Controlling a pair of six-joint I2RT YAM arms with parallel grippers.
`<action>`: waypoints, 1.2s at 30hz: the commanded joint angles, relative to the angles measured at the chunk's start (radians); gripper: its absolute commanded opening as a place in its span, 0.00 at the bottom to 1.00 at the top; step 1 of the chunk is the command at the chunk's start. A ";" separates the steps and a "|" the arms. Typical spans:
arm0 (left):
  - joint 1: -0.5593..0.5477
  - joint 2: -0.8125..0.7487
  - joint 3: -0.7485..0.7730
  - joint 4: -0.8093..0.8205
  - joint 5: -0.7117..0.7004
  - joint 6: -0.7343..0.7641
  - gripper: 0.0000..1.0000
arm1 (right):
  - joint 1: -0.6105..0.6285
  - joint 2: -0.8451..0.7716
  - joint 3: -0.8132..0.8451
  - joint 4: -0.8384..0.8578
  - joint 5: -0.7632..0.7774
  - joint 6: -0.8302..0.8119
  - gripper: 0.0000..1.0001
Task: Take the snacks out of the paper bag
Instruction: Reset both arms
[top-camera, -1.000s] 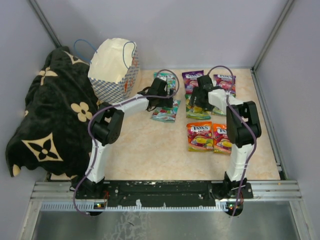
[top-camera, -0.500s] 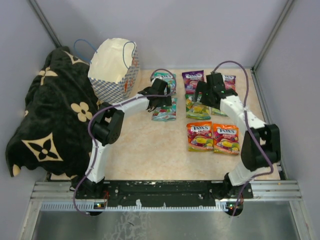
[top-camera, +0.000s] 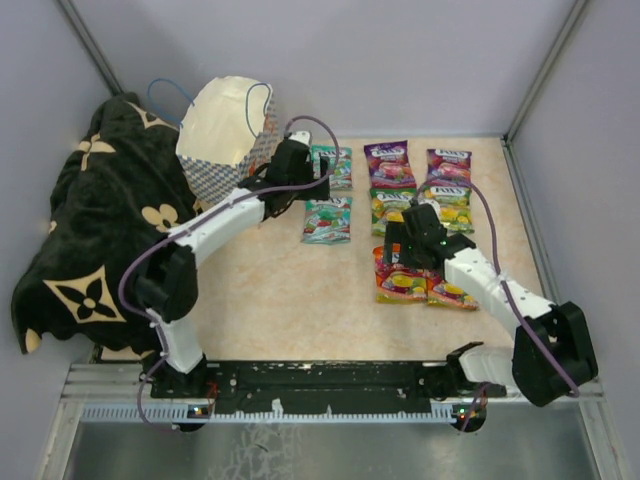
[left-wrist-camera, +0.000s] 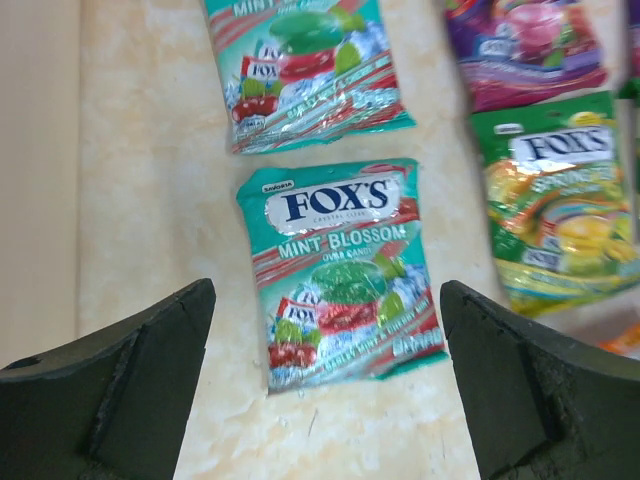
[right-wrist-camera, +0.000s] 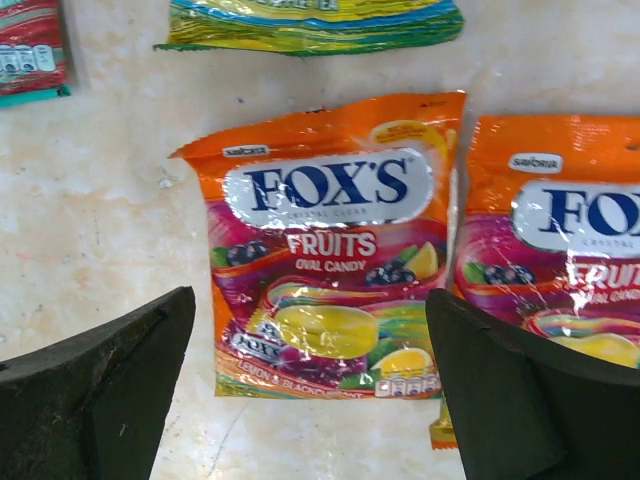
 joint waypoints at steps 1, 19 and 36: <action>0.007 -0.171 -0.111 0.077 0.072 0.075 0.99 | -0.013 -0.099 -0.029 0.017 0.101 0.003 0.99; 0.080 -0.554 -0.427 0.003 0.204 0.029 0.99 | -0.333 -0.175 -0.100 -0.059 0.060 0.140 0.97; 0.243 -0.704 -0.413 -0.028 0.424 0.120 1.00 | -0.324 -0.203 -0.042 0.150 -0.251 -0.065 0.99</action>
